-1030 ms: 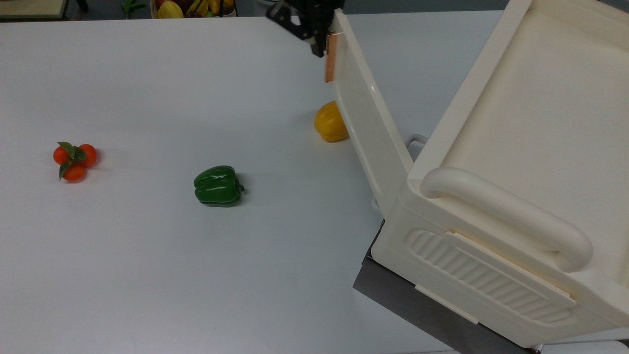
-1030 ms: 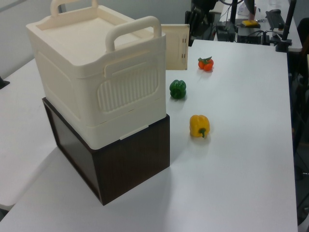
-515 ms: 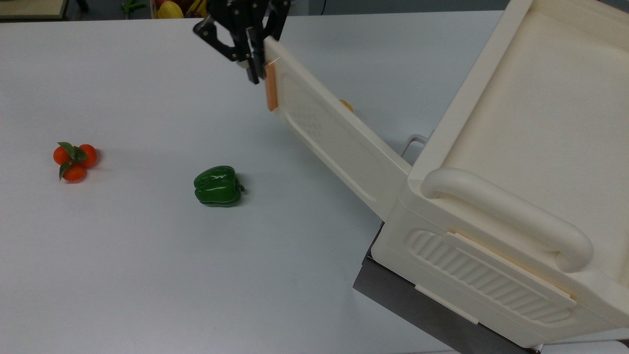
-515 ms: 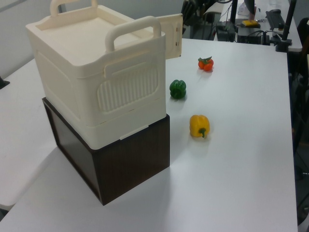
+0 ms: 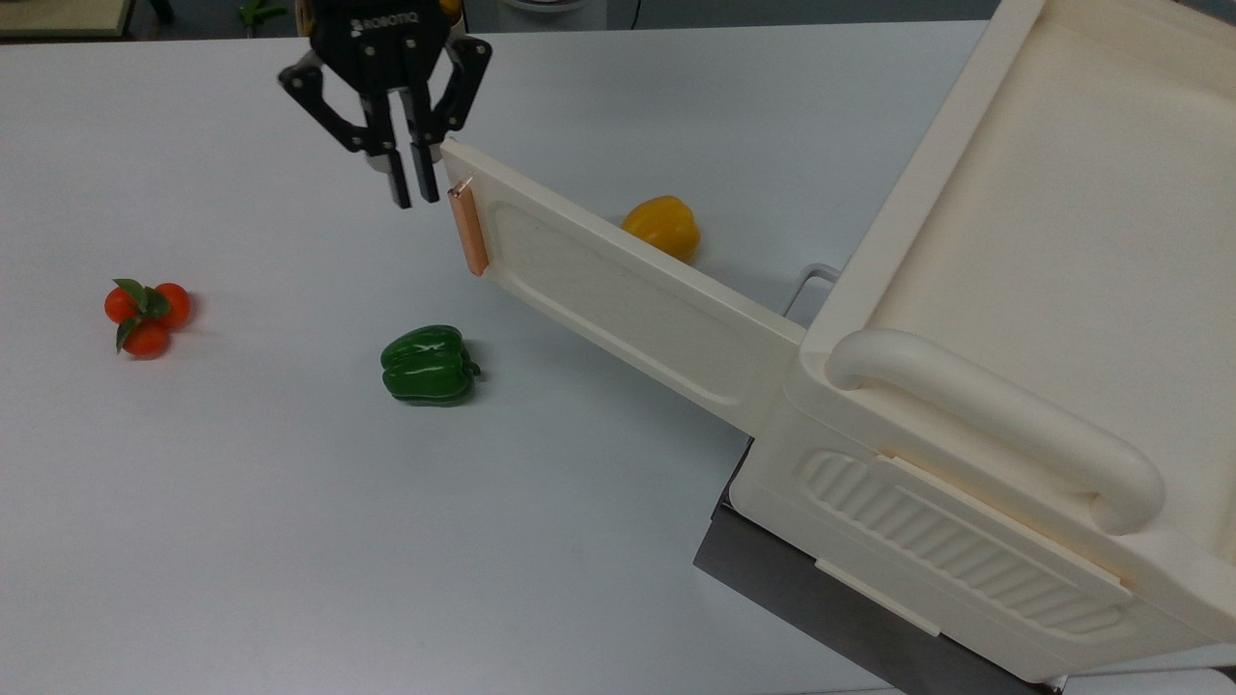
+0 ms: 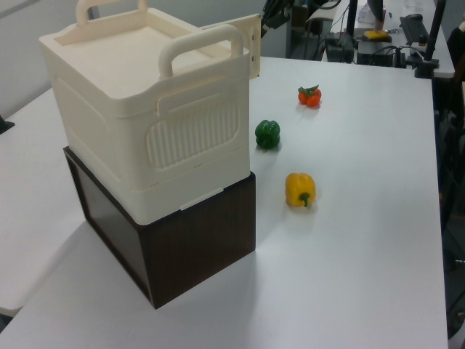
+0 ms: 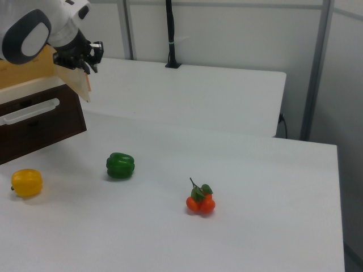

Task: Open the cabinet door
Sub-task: 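Release the door and lift the gripper away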

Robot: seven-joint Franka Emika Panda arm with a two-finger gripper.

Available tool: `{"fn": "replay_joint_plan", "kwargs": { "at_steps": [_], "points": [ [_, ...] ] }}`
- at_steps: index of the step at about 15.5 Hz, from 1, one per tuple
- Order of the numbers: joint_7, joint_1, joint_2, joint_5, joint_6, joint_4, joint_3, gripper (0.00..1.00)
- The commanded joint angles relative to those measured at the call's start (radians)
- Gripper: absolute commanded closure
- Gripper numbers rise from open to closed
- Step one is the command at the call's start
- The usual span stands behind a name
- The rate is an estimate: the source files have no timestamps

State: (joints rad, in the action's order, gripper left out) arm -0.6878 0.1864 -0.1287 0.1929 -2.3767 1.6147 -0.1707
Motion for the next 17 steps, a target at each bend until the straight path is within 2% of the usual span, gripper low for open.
{"fn": "replay_joint_plan", "kwargs": {
  "at_steps": [1, 2, 5, 7, 8, 12, 17],
  "points": [
    [-0.006, 0.027, 0.038, 0.011, 0.008, 0.011, 0.045, 0.65],
    [-0.006, 0.028, 0.049, 0.011, 0.057, 0.011, 0.063, 0.60],
    [-0.001, 0.027, 0.095, 0.011, 0.259, 0.010, 0.141, 0.34],
    [0.054, 0.022, 0.126, 0.013, 0.394, 0.010, 0.189, 0.08],
    [0.097, 0.018, 0.139, 0.013, 0.448, 0.010, 0.209, 0.00],
    [0.235, -0.017, 0.169, 0.005, 0.638, 0.008, 0.217, 0.00],
    [0.652, -0.134, 0.201, -0.023, 0.701, -0.012, 0.206, 0.00]
  ]
}}
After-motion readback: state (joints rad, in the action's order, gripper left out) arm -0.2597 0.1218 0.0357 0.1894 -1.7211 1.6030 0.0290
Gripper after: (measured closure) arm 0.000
